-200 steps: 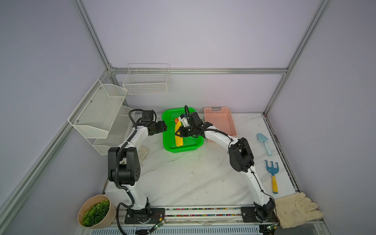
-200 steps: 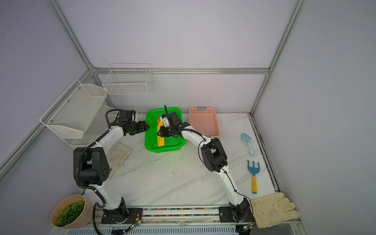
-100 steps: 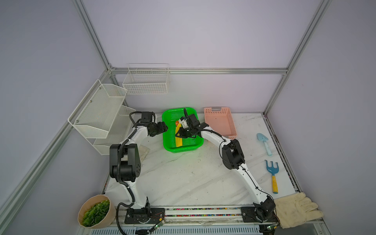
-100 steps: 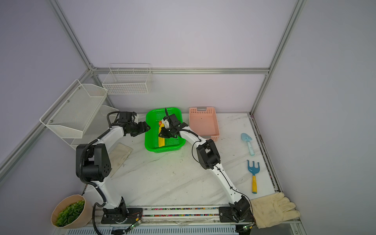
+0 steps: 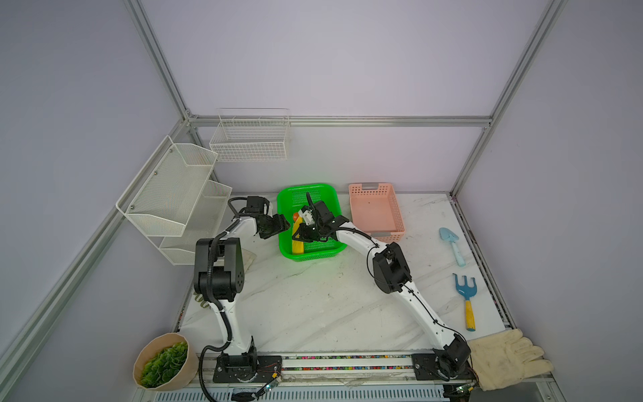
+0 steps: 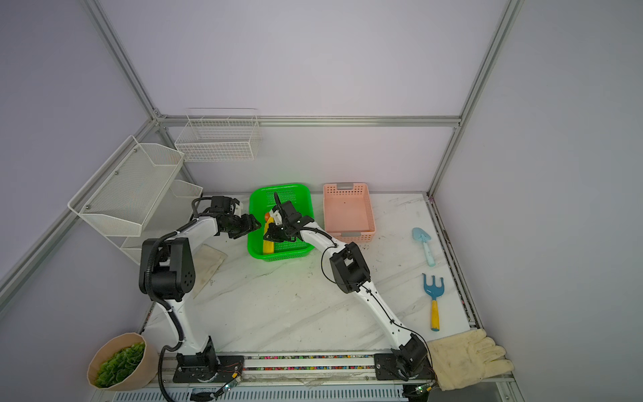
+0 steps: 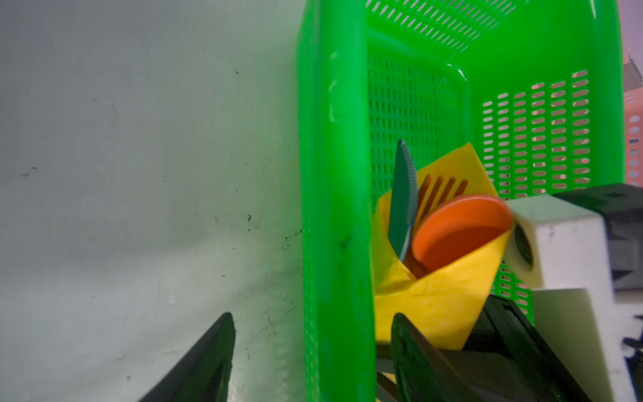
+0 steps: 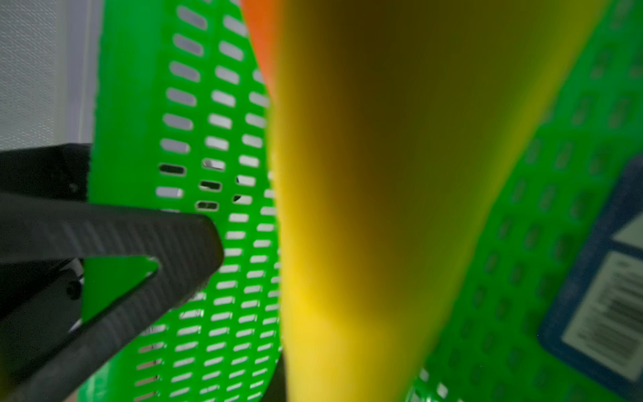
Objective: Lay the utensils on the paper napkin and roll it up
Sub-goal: 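Lower the napkin roll into the green basket and open the right gripper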
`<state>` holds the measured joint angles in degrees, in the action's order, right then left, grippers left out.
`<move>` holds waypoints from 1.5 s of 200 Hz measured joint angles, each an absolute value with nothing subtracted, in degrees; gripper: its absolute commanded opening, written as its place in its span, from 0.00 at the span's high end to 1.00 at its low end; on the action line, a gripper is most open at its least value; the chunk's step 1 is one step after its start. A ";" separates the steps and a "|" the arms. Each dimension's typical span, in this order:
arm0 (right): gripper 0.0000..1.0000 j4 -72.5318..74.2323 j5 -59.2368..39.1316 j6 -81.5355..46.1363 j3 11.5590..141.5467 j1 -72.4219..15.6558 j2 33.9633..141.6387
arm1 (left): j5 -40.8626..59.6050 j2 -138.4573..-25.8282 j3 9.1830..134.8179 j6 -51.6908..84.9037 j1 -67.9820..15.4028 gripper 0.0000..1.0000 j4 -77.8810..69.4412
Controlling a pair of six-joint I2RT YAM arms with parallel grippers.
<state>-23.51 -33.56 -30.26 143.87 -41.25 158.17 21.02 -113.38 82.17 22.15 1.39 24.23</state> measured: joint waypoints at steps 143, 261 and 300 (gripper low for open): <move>0.63 -23.42 -30.55 -31.31 144.79 -41.39 158.74 | 23.88 -113.38 82.28 23.20 1.32 0.32 21.56; 0.03 -22.81 -29.02 -29.17 143.20 -41.78 156.16 | 23.88 -113.38 82.28 23.59 1.50 0.34 20.23; 0.03 -23.42 -27.27 -28.73 142.47 -41.15 155.89 | 23.86 -113.38 82.28 23.62 1.50 0.35 20.29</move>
<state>-23.42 -27.27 -28.73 142.47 -41.15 155.89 23.86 -113.38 82.28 23.62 1.50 20.29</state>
